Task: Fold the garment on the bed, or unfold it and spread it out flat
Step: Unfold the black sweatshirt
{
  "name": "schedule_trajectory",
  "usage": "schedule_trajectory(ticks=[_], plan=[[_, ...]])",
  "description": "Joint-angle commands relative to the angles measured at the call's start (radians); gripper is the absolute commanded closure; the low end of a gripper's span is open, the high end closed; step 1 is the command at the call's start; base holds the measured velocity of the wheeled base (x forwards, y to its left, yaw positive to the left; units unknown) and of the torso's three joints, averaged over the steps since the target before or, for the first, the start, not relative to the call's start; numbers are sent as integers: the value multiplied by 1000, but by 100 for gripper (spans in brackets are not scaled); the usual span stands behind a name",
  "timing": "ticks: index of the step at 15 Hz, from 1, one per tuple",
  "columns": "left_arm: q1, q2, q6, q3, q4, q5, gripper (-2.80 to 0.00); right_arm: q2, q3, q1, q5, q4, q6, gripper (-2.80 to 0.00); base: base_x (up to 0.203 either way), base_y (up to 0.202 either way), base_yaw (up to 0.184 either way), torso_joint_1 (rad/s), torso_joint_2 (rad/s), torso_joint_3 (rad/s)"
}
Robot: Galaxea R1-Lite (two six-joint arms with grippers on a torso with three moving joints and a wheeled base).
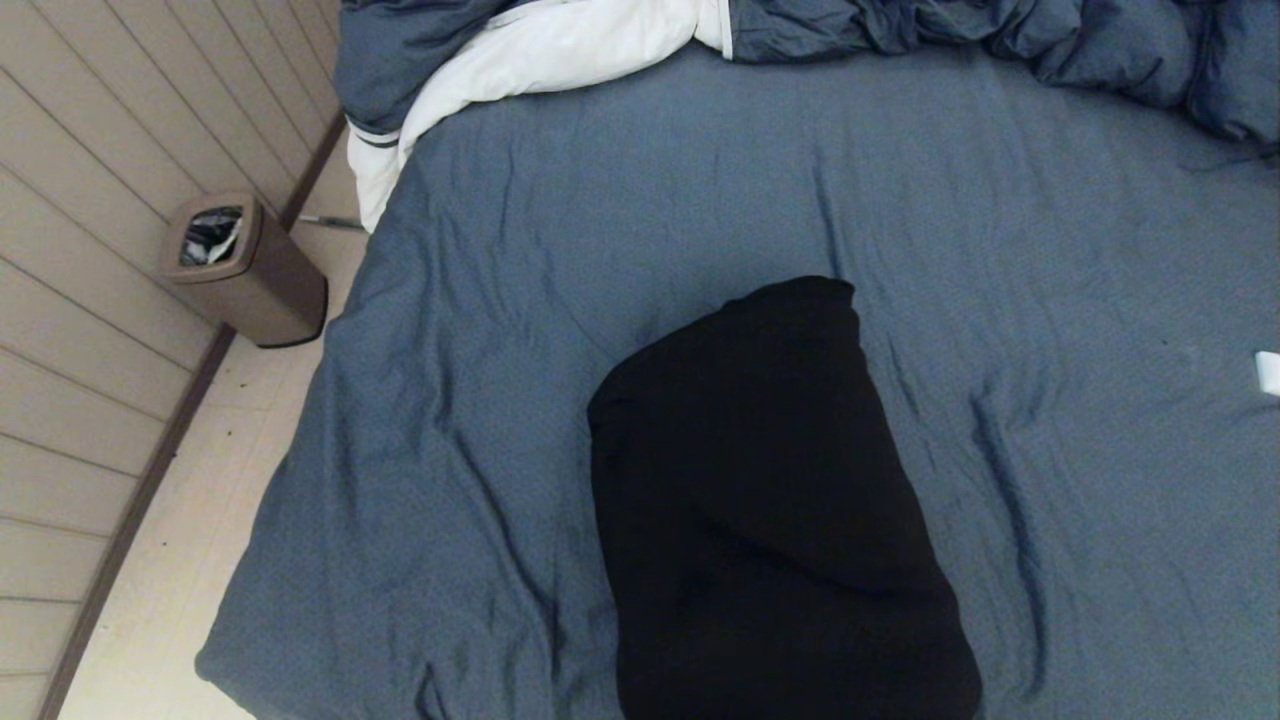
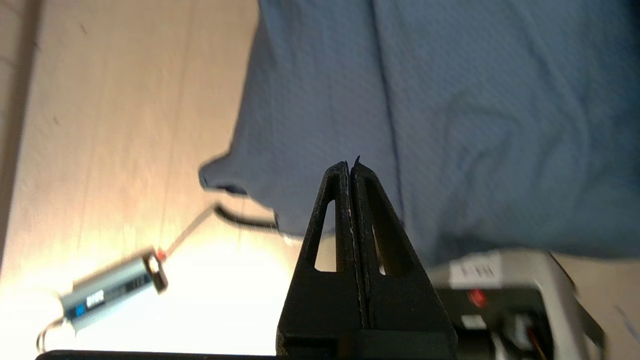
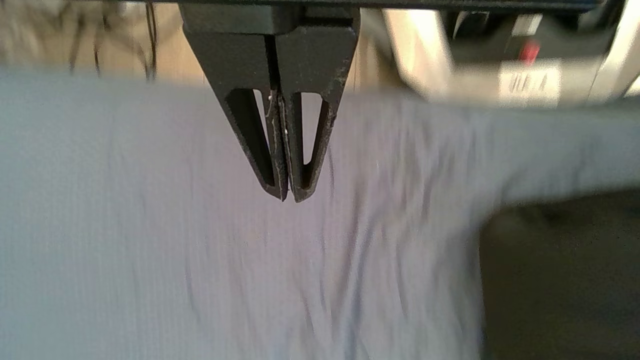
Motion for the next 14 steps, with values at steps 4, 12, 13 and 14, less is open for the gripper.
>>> schedule_trajectory(ticks=[4, 12, 13, 14], plan=[[53, -261, 63, 128, -21, -32, 0, -25, 188, 1, 105, -275, -52, 0, 0, 0, 0, 0, 0, 0], [59, -299, 186, 227, -183, -35, 0, -27, 235, 1, 102, -360, -101, 0, 0, 0, 0, 0, 0, 0], [59, -299, 166, 227, -183, -30, 0, -27, 235, 1, 107, -360, -89, 0, 0, 0, 0, 0, 0, 0], [59, -299, 140, 227, -181, -12, 0, -25, 235, 1, 109, -359, -66, 0, 0, 0, 0, 0, 0, 0]])
